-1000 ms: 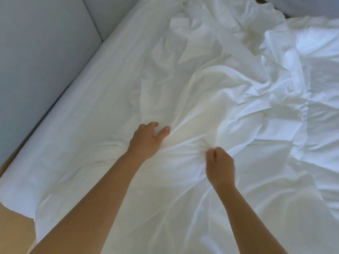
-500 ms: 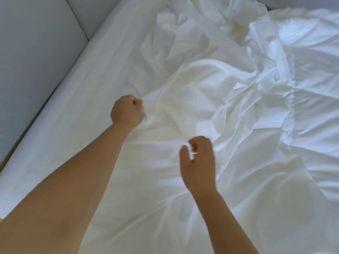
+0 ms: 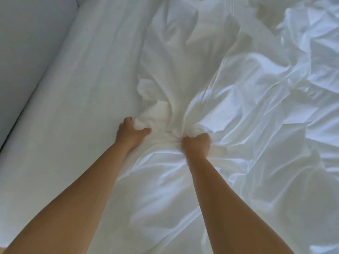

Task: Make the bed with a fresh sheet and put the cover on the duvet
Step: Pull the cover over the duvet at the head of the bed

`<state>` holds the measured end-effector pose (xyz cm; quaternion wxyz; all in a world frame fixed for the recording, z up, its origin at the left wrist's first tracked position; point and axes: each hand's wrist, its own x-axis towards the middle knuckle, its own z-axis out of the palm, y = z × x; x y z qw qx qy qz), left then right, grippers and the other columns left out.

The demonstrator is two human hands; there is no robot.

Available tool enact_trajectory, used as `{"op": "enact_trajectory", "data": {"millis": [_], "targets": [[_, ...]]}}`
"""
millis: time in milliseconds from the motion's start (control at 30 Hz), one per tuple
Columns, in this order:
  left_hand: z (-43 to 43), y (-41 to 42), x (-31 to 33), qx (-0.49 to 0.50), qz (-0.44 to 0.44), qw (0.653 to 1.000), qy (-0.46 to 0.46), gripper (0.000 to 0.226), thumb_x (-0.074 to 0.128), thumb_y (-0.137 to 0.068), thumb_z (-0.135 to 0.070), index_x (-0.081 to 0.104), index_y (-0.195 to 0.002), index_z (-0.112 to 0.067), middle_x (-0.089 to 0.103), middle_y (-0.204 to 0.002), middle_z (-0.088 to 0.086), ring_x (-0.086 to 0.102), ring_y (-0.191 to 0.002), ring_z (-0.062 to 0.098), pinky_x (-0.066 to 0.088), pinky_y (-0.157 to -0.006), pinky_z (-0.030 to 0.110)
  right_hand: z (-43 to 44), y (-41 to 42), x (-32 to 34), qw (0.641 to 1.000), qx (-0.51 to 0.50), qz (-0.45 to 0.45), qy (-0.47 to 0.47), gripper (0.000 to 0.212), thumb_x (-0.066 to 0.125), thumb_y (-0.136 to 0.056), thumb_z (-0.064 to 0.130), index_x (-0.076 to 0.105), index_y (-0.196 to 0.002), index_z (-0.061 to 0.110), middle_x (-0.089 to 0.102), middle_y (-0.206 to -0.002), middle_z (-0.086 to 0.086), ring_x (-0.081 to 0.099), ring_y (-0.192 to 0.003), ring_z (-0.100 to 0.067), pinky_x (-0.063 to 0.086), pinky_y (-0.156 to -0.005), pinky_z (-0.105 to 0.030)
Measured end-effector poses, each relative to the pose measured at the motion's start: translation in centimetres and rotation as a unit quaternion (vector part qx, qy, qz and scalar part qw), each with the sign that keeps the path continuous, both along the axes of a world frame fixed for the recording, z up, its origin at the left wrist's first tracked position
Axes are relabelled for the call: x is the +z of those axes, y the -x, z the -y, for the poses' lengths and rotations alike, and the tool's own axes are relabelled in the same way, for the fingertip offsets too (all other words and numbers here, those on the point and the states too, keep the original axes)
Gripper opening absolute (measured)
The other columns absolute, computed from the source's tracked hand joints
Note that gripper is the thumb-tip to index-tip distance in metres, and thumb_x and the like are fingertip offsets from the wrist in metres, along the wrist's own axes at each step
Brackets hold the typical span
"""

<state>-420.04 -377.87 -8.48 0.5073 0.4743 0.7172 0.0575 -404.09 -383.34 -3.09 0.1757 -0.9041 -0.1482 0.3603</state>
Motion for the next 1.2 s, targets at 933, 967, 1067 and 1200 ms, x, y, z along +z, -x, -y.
{"op": "enact_trajectory", "data": {"millis": [933,967,1067,1200], "targets": [[2.5,-6.9,0.8,-0.154,-0.113,0.982,-0.016,0.087,0.062,-0.082,-0.052,0.024,-0.143,-0.005,0.025,-0.145,0.015,0.028,-0.133,0.034,0.028,-0.105,0.047,4.9,-4.8,6.2,0.94,-0.15,-0.187,-0.243,0.038,0.038,-0.078,-0.007,0.063,-0.082,0.021,0.066,-0.065,0.007,0.062,-0.06,-0.014,0.049,-0.049,-0.02],[2.5,-7.1,1.5,-0.153,-0.127,0.979,-0.043,0.091,0.063,-0.081,-0.053,0.02,-0.145,-0.003,0.018,-0.15,0.015,0.02,-0.137,0.033,0.023,-0.108,0.048,4.8,-4.7,6.0,0.947,-0.139,-0.169,-0.234,0.031,0.043,-0.079,-0.003,0.062,-0.083,0.021,0.064,-0.068,0.006,0.058,-0.061,-0.014,0.046,-0.049,-0.021],[2.9,-7.2,4.4,-0.086,-0.035,0.981,-0.168,0.081,0.061,-0.084,-0.048,0.027,-0.144,-0.006,0.03,-0.147,0.015,0.03,-0.134,0.031,0.027,-0.108,0.042,5.0,-3.9,5.5,0.959,-0.121,-0.144,-0.21,0.008,0.058,-0.083,0.017,0.058,-0.088,0.023,0.063,-0.079,0.004,0.059,-0.07,-0.015,0.044,-0.055,-0.025],[5.9,-8.3,8.6,-0.201,0.171,0.957,-0.116,0.06,0.056,-0.08,-0.063,0.054,-0.126,-0.025,0.062,-0.114,-0.002,0.059,-0.105,0.017,0.048,-0.088,0.033,5.7,-2.8,5.3,0.97,-0.066,-0.134,-0.189,0.029,0.055,-0.088,0.045,0.065,-0.099,0.02,0.071,-0.091,0.002,0.068,-0.082,-0.012,0.05,-0.065,-0.024]]}}
